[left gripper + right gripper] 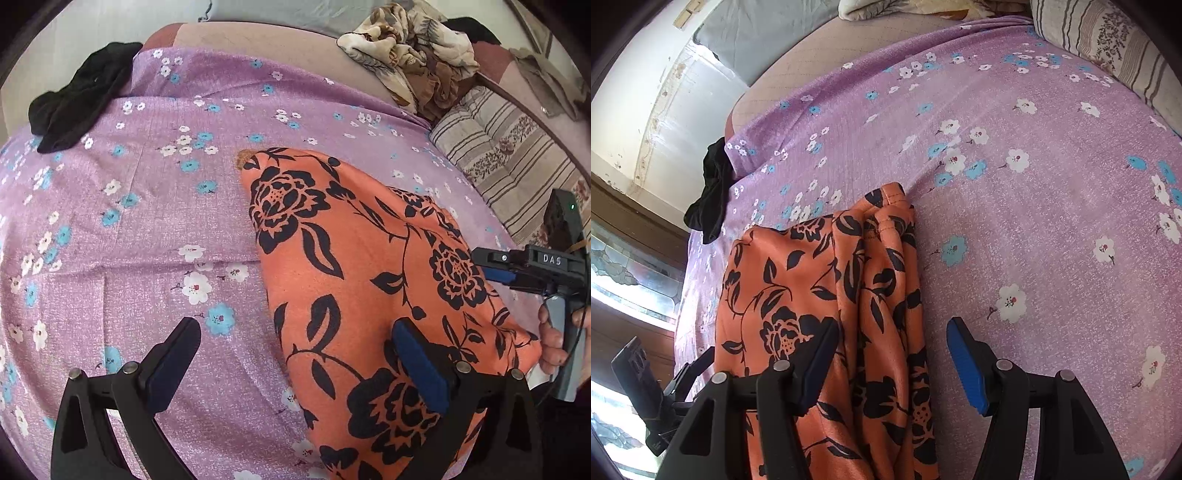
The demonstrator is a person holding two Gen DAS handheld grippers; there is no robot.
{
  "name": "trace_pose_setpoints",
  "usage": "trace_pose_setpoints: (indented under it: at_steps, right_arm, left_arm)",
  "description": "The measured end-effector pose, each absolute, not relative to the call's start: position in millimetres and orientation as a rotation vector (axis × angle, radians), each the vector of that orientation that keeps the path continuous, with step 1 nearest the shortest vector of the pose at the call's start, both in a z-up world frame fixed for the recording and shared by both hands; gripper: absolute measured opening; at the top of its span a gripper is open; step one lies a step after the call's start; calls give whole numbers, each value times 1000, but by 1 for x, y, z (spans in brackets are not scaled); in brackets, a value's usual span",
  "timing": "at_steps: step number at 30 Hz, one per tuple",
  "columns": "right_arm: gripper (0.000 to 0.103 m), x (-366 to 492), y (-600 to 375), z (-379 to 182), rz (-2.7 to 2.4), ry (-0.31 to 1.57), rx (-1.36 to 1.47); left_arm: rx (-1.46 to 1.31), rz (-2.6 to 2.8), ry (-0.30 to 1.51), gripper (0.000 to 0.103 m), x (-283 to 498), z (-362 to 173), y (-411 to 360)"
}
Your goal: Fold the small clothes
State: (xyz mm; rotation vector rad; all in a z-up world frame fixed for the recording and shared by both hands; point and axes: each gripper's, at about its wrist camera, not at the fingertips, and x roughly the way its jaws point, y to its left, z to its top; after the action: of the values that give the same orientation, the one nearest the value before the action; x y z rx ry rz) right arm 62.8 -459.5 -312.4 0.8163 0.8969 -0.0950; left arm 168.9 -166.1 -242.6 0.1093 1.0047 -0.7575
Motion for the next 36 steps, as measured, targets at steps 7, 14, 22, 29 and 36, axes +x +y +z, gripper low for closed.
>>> trace_pose_setpoints:
  at_steps: [7,14,22,29,36]
  right_arm:
    - [67,59,-477,-326,-31,874,951]
    - [74,62,-480,-347,51,867,1075]
    - [81,79,-456,-345,161,836,1084]
    - [68,92,-427,-333,107,877,919]
    - [45,94,-409,-310,26,871,739]
  left_arm:
    - [-103,-890,1172,103,192,-263,-152]
    - [-164,-954,1203,103,190,-272,-160]
    - [-175,-1008,1209,103,184,-272,-177]
    - [-197,-1032,1182,95,178,-270,-195]
    - [-241,-998,1157,61,185,-264,-183]
